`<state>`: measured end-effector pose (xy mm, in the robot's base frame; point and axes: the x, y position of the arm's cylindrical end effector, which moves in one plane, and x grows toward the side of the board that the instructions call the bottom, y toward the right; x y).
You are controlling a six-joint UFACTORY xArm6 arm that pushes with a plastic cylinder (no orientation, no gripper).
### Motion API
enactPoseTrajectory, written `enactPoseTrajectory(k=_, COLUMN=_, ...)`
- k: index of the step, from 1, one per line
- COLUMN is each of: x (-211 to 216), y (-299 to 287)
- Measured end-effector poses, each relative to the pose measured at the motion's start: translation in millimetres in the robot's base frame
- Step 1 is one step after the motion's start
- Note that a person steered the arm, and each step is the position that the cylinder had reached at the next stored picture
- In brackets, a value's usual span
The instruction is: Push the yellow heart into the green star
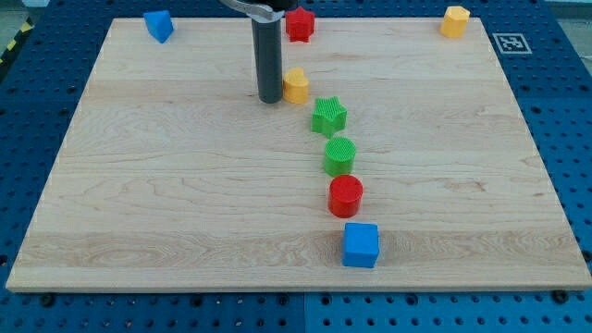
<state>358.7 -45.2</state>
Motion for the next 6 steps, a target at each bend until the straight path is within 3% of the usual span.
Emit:
enactPoseTrajectory(k=2, x=-30, y=40)
enactPoseTrajectory(k=3, x=-3, y=61)
enactPoseTrajectory(k=4, x=-2, y=62)
enactPoseTrajectory(k=6, x=-13, y=-12)
